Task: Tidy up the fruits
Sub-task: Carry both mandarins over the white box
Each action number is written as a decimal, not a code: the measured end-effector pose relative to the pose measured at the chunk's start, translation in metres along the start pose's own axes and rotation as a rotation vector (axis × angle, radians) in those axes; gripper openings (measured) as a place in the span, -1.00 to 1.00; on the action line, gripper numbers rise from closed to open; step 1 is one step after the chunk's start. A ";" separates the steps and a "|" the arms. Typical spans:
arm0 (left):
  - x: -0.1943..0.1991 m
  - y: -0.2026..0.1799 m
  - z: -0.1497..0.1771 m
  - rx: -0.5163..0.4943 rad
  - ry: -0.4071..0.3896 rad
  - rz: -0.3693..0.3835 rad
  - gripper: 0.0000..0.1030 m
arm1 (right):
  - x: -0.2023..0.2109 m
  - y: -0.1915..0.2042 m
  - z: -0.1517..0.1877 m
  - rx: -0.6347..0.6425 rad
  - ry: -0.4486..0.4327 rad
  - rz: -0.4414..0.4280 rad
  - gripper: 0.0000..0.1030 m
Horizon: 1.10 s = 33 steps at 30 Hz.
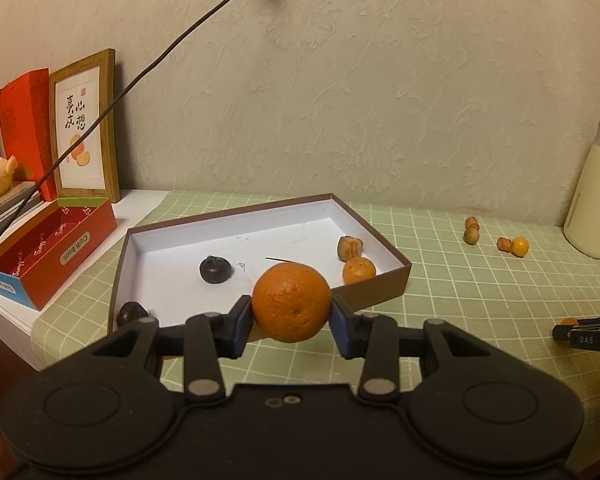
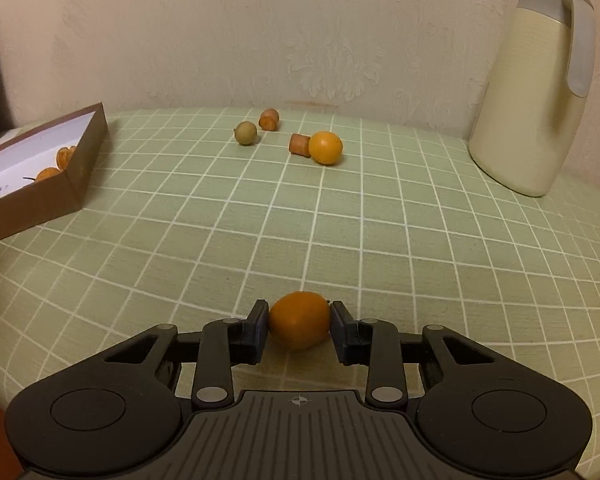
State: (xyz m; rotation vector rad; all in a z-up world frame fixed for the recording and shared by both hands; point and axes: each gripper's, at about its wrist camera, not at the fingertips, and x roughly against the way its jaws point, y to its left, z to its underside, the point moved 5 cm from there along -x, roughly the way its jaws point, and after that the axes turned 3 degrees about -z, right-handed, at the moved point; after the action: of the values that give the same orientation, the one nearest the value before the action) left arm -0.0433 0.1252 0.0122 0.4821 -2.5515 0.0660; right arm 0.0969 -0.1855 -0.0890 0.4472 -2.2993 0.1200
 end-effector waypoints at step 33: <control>-0.027 0.027 0.009 0.085 -0.016 -0.080 -0.40 | 0.045 0.064 -0.060 0.134 -0.216 -0.145 -0.36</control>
State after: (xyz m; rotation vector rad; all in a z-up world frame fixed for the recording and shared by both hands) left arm -0.0357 0.1584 -0.0078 0.6195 -2.5495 0.1431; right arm 0.0864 -0.1250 -0.0113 0.7246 -2.4694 0.1608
